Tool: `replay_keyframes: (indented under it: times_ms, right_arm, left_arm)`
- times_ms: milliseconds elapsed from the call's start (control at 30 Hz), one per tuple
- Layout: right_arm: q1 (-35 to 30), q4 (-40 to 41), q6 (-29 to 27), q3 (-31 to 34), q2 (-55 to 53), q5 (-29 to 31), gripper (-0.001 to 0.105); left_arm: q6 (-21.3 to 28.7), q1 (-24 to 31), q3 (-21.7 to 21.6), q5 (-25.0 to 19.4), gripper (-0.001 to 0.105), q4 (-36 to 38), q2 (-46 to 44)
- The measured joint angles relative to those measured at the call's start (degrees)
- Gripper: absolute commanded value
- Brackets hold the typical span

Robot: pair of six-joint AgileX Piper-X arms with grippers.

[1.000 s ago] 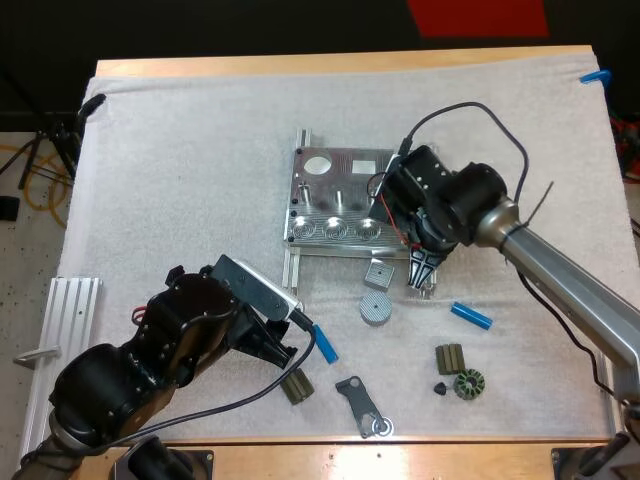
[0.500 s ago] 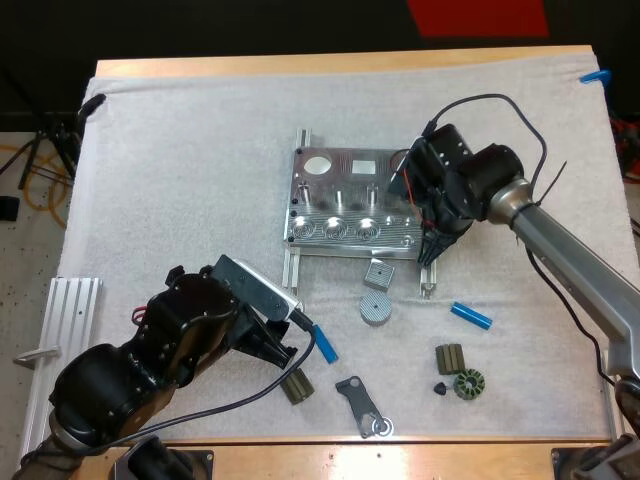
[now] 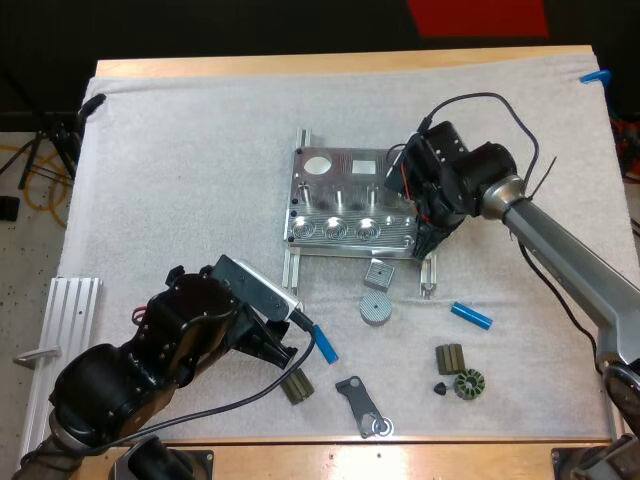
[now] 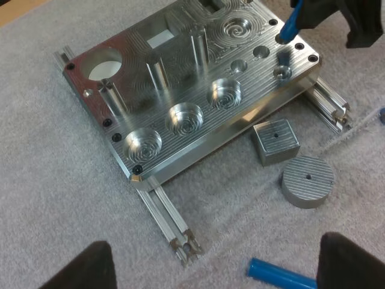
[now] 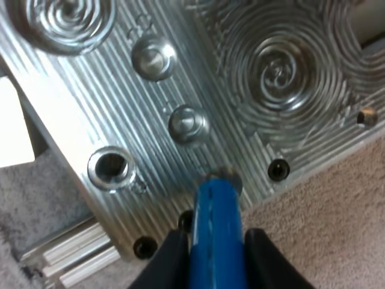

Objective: Load cells from right to left

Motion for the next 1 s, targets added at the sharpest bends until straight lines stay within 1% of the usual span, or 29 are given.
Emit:
replay_keyframes:
  times_ms: [100,200,600,1000]
  right_arm:
    - [0.0,-0.1,-0.2,-0.1,0.5,0.1,0.004]
    - [0.0,-0.3,-0.2,-0.3,1.4,1.5,0.004]
    - [0.0,-0.6,-0.6,-0.4,2.2,1.6,0.004]
    - [0.0,-3.2,-2.2,-0.4,2.6,1.1,0.004]
  left_arm:
    - [0.0,0.0,0.0,0.0,0.067,0.0,0.0]
    - [0.0,0.0,0.0,0.0,0.067,0.0,0.0]
    - [0.0,0.0,0.0,0.0,0.067,0.0,0.0]
    - [0.0,0.0,0.0,0.0,0.067,0.0,0.0]
